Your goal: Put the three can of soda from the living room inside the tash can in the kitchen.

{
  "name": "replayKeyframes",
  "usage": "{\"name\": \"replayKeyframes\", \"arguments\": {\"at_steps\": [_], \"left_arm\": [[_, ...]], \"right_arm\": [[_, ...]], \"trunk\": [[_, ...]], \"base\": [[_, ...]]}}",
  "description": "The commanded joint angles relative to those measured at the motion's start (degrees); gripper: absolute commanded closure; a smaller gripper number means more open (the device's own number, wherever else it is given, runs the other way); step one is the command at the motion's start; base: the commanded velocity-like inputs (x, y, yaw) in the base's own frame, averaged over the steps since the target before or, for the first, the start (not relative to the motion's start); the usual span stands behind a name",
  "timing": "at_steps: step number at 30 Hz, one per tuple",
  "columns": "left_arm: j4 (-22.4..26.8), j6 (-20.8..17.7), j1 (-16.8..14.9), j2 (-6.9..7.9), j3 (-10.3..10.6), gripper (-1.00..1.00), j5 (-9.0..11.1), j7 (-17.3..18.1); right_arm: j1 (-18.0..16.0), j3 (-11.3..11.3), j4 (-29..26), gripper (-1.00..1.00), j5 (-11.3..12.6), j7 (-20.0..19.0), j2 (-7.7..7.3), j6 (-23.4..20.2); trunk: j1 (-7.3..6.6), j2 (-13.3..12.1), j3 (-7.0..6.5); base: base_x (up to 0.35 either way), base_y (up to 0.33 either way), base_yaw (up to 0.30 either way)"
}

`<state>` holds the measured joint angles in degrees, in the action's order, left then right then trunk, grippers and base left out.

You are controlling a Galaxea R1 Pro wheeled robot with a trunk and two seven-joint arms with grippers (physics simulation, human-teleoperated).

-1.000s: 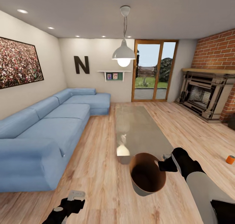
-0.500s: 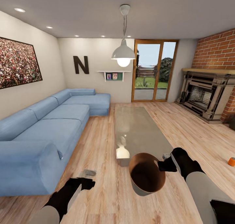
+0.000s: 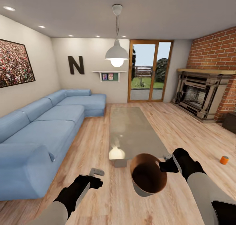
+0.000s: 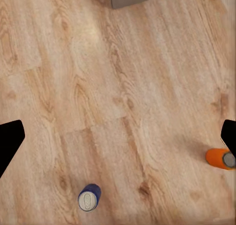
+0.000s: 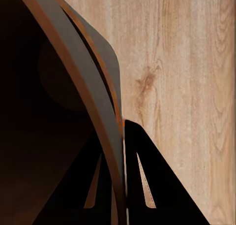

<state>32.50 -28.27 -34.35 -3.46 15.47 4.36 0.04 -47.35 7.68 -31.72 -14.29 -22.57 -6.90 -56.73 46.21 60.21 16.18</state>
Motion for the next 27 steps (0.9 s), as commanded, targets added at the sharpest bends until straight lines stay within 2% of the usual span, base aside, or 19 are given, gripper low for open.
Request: {"name": "replayKeyframes", "arguments": {"at_steps": [1,9,27], "left_arm": [[-0.2,0.0,0.0,0.08,0.0,-1.00,0.0,-0.1],[-3.9,3.1,0.1,0.35,0.1,-1.00,0.1,-0.2],[-4.7,5.4,0.1,0.87,-1.2,-1.00,0.7,-0.1]], "right_arm": [[0.0,0.1,0.0,1.00,1.5,-0.3,-0.01,-0.2],[0.0,0.1,0.0,1.00,1.5,-0.3,0.04,-0.3],[0.0,0.0,0.0,1.00,1.5,-0.9,-0.04,0.2]], "trunk": [[0.00,0.0,-0.01],[0.00,0.0,-0.01],[0.00,0.0,-0.01]], "base": [[0.001,-0.278,-0.007],[0.000,-0.099,-0.002],[-0.005,-0.004,0.000]]}}
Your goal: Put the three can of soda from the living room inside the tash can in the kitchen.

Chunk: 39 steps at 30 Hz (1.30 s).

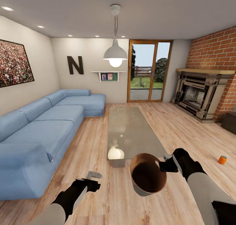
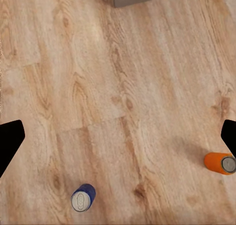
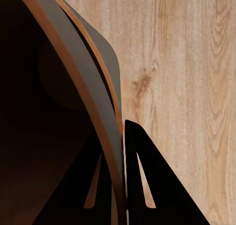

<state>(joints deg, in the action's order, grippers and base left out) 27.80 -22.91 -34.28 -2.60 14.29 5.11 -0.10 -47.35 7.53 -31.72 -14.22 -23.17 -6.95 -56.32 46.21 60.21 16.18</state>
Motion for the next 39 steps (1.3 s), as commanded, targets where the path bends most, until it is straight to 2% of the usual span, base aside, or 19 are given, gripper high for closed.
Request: {"name": "replayKeyframes", "arguments": {"at_steps": [1,3,6,10,18,24,27,30,39], "left_arm": [[0.0,-0.1,0.0,0.01,0.0,-1.00,0.0,-0.1],[-0.7,-0.3,0.0,0.38,-0.1,-1.00,-0.1,-0.5],[-5.1,-0.5,-0.1,3.34,-0.6,-1.00,0.0,-0.4],[-7.3,-0.5,-0.1,5.98,-1.0,-1.00,0.0,-0.2],[-7.6,1.9,0.0,6.57,-1.1,-1.00,0.2,-0.2],[-7.8,4.3,0.0,6.55,-0.9,-1.00,0.1,-0.4],[-7.9,7.9,0.0,6.55,-0.9,-1.00,0.0,-0.4],[-7.9,9.5,0.0,6.55,-0.9,-1.00,-0.1,-0.4],[-8.0,11.8,0.0,6.35,-0.8,-1.00,-0.4,-0.5]], "right_arm": [[0.0,0.1,0.0,1.00,1.5,-0.3,0.01,-0.2],[0.0,0.1,0.0,1.00,1.5,-0.4,0.01,-0.2],[0.0,0.2,0.0,1.00,1.6,-0.5,0.01,-0.2],[0.0,1.2,0.0,1.00,1.5,-2.1,0.00,-0.2],[0.0,1.7,0.0,1.00,1.4,-2.4,0.05,-0.3],[0.0,1.8,0.0,1.00,1.4,-2.3,0.11,-0.3],[0.0,1.6,0.0,1.00,1.3,-2.3,0.23,-0.3],[0.0,1.6,0.0,1.00,1.3,-2.3,0.25,-0.3],[0.0,1.2,-0.1,1.00,1.3,-2.2,0.48,-0.3]], "trunk": [[0.00,0.0,-0.01],[0.00,0.0,-0.01],[0.00,0.0,-0.01],[0.00,0.0,-0.01],[0.00,0.0,-0.01],[1.31,2.4,1.07],[1.97,3.6,1.61],[2.63,4.8,2.15],[4.61,8.4,3.76]], "base": [[-0.047,0.000,0.000],[-0.032,0.000,0.000],[-0.012,0.000,0.000],[-0.004,0.000,0.000],[0.000,0.000,0.000],[0.000,0.000,0.000],[0.000,0.000,0.000],[0.000,0.000,0.000],[0.000,0.000,0.000]]}}
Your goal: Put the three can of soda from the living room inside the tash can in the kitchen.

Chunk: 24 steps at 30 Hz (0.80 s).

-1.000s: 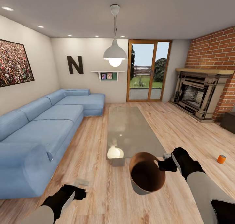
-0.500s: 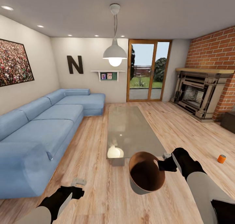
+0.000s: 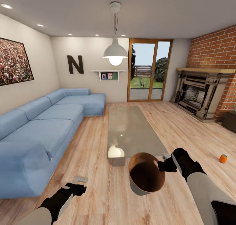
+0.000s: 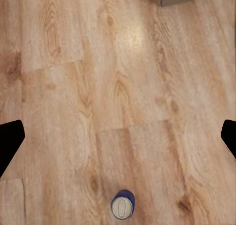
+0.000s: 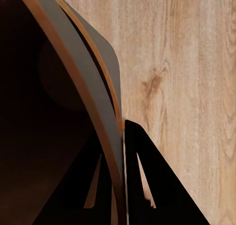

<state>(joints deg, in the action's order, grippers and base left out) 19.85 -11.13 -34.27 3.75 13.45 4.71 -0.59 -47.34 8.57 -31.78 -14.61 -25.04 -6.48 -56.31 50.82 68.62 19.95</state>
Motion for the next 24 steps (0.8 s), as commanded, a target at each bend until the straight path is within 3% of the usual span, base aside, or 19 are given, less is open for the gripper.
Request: {"name": "replayKeyframes", "arguments": {"at_steps": [1,24], "left_arm": [[0.0,0.4,0.0,-0.01,0.0,-1.00,0.0,0.0],[-0.1,5.3,0.0,-0.06,0.0,-1.00,-0.1,0.0]], "right_arm": [[0.0,0.1,0.0,1.00,1.7,-0.3,0.02,-0.3],[0.0,0.0,0.0,1.00,1.6,-0.4,0.07,-0.3]], "trunk": [[0.22,0.4,0.18],[5.27,9.6,4.30]], "base": [[0.000,0.000,0.000],[0.000,0.000,0.000]]}}
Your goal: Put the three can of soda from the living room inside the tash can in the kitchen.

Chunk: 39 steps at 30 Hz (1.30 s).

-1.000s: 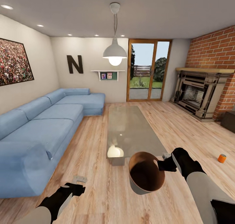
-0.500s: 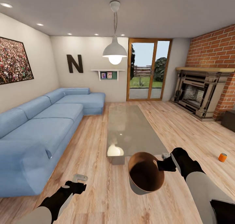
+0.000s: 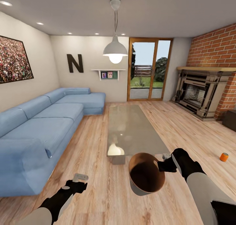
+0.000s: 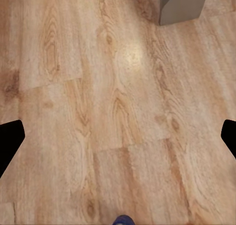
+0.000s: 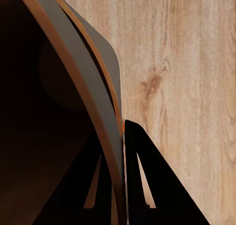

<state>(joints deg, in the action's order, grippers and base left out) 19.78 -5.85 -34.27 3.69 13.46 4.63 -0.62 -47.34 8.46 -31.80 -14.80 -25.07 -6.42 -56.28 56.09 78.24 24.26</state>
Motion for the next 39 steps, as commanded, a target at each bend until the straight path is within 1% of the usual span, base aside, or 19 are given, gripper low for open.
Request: {"name": "replayKeyframes", "arguments": {"at_steps": [1,17,19,22,27,39], "left_arm": [[0.0,0.0,0.0,0.00,0.0,-1.00,0.0,0.0],[0.1,0.4,0.1,-0.09,0.2,-1.00,0.1,0.0],[0.1,0.8,0.1,-0.09,0.2,-1.00,0.1,0.0],[0.0,1.5,0.1,-0.09,0.4,-1.00,0.0,0.0],[0.0,2.3,0.1,-0.09,0.4,-1.00,0.0,0.0],[0.0,3.0,0.1,-0.09,0.5,-1.00,0.0,0.0]], "right_arm": [[0.0,0.2,0.0,1.00,1.8,-0.3,0.02,-0.3],[0.0,0.3,-0.1,1.00,1.8,-0.3,-0.09,-0.3],[0.0,0.4,-0.5,1.00,1.9,-0.4,-0.11,-0.3],[0.0,0.3,-3.4,1.00,1.9,-0.4,-0.05,-0.3],[0.1,0.3,-6.3,1.00,1.8,-0.4,0.05,-0.8],[0.1,0.5,-7.4,1.00,1.9,-0.4,0.16,-1.3]], "trunk": [[0.22,0.4,0.18],[3.74,6.8,3.05],[4.18,7.6,3.41],[4.84,8.8,3.95],[5.93,10.9,4.84],[8.57,15.7,7.00]], "base": [[0.000,0.000,0.000],[0.000,0.000,0.000],[0.000,0.000,0.000],[0.000,0.000,0.000],[0.000,0.000,0.000],[0.000,0.000,0.000]]}}
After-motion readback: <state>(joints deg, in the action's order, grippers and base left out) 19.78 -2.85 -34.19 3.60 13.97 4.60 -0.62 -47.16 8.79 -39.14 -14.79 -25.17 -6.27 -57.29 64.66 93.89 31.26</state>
